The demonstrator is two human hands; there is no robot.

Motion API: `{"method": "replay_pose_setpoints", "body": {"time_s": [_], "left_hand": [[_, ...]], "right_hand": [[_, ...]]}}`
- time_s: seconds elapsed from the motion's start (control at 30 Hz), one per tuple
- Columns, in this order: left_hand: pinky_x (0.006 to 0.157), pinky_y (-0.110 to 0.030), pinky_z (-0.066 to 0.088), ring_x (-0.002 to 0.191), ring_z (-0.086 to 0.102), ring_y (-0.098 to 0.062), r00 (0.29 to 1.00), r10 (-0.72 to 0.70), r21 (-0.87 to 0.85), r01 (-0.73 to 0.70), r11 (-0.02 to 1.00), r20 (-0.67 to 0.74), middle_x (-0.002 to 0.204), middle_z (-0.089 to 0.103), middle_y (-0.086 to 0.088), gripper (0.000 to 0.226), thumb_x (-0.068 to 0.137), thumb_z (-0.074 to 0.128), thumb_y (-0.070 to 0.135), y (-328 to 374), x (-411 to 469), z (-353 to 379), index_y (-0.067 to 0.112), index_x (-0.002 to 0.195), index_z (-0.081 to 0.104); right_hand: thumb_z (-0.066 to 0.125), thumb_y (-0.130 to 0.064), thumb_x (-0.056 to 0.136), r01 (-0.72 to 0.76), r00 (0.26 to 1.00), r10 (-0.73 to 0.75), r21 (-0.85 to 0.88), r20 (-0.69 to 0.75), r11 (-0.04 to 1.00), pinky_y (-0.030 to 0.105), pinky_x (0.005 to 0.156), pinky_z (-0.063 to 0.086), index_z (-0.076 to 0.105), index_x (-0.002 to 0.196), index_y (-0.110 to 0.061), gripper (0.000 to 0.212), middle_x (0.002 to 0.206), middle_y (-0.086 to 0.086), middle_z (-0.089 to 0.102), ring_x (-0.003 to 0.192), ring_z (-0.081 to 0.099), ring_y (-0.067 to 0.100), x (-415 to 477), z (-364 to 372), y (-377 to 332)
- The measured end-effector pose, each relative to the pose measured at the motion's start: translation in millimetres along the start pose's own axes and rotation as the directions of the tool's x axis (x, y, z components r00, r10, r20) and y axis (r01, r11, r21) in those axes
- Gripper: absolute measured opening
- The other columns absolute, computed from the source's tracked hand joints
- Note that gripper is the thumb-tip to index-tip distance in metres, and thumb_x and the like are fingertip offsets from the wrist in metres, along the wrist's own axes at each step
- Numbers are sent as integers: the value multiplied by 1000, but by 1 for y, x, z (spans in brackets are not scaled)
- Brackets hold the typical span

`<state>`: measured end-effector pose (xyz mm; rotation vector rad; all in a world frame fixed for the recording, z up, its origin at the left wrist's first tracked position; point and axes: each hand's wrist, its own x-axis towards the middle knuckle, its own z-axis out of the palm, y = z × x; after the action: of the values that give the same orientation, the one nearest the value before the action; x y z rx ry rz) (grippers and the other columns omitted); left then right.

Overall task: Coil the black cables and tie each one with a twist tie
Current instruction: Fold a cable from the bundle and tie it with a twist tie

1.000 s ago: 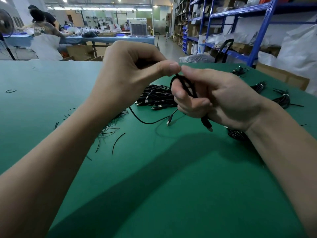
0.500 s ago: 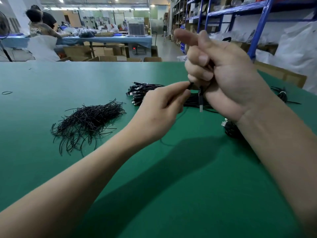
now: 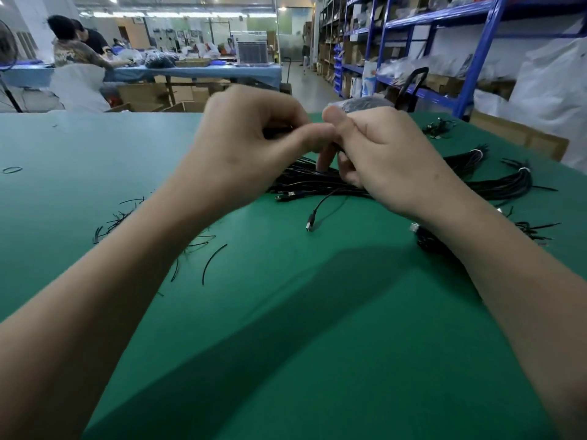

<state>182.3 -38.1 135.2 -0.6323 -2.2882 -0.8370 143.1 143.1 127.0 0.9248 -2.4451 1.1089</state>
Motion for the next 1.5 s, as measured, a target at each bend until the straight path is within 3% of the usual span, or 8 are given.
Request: {"method": "replay_pose_setpoints", "body": {"time_s": [0.07, 0.27, 0.43, 0.6, 0.77, 0.97, 1.2, 1.5], "left_hand": [[54, -45, 50, 60, 55, -35, 999, -39, -137, 35, 990, -23, 71, 68, -13, 35, 89, 70, 47, -4, 1, -8, 12, 86, 75], [58, -42, 21, 57, 29, -28, 984, -171, -537, 115, 836, -56, 62, 46, -1, 27, 95, 66, 35, -16, 1, 6, 19, 74, 62], [66, -40, 27, 71, 33, -26, 951, -304, -781, 226, 583, 49, 82, 43, -14, 28, 104, 49, 26, -9, -10, 43, 22, 90, 72], [54, -28, 23, 57, 31, -10, 934, -212, -608, 349, 713, 288, 64, 45, 6, 31, 109, 41, 17, -4, -20, 64, 16, 82, 54], [61, -30, 38, 59, 43, -13, 942, -143, -127, 189, 974, 305, 64, 53, 5, 27, 107, 46, 15, -4, -19, 59, 11, 85, 61], [62, -7, 35, 60, 56, 3, 924, -61, 182, -10, 983, 378, 68, 67, 6, 23, 104, 53, 21, 0, -5, 27, 22, 90, 72], [73, -38, 51, 63, 61, -13, 944, 29, 372, -158, 915, 329, 72, 72, 3, 19, 98, 61, 31, 1, 0, 1, 27, 100, 79], [76, -41, 55, 76, 70, -13, 972, 74, 347, -150, 926, 222, 79, 75, 7, 27, 88, 71, 44, -8, 1, -15, 25, 105, 78]], "right_hand": [[26, -42, 110, -59, 986, 13, 271, 169, 961, 22, 49, 29, 67, 76, -2, 67, 48, 2, 43, 44, 35, 13, -2, 1, -4], [29, -29, 105, -277, 870, -146, 713, 471, 644, 33, 51, 12, 58, 85, -9, 41, 50, -5, 32, 48, 20, 13, -9, -7, -14], [24, -25, 110, -259, 913, -218, 903, 344, 343, 21, 45, 18, 58, 94, -10, 40, 51, -12, 33, 46, 21, 5, -5, -4, -18], [32, -26, 110, -191, 975, 141, 973, 173, 130, 17, 45, 27, 57, 102, -11, 30, 56, -10, 41, 46, 28, 4, 7, -2, -12], [35, -24, 111, -195, 942, 334, 849, 24, 491, 19, 44, 29, 60, 98, -10, 32, 57, -7, 51, 45, 37, 6, 7, -1, 0], [34, -20, 110, -124, 959, 184, 266, -214, 956, 29, 58, 53, 59, 89, -12, 33, 70, 2, 69, 54, 63, 12, 6, 8, 7], [39, -30, 109, -32, 998, 46, -237, 53, 971, 19, 52, 36, 59, 70, -8, 49, 62, 2, 62, 52, 52, 6, 2, 16, 6], [37, -18, 108, -179, 859, 38, 230, 511, 957, 20, 47, 26, 66, 92, -2, 37, 56, 1, 40, 50, 30, 12, -2, 7, 9]]}}
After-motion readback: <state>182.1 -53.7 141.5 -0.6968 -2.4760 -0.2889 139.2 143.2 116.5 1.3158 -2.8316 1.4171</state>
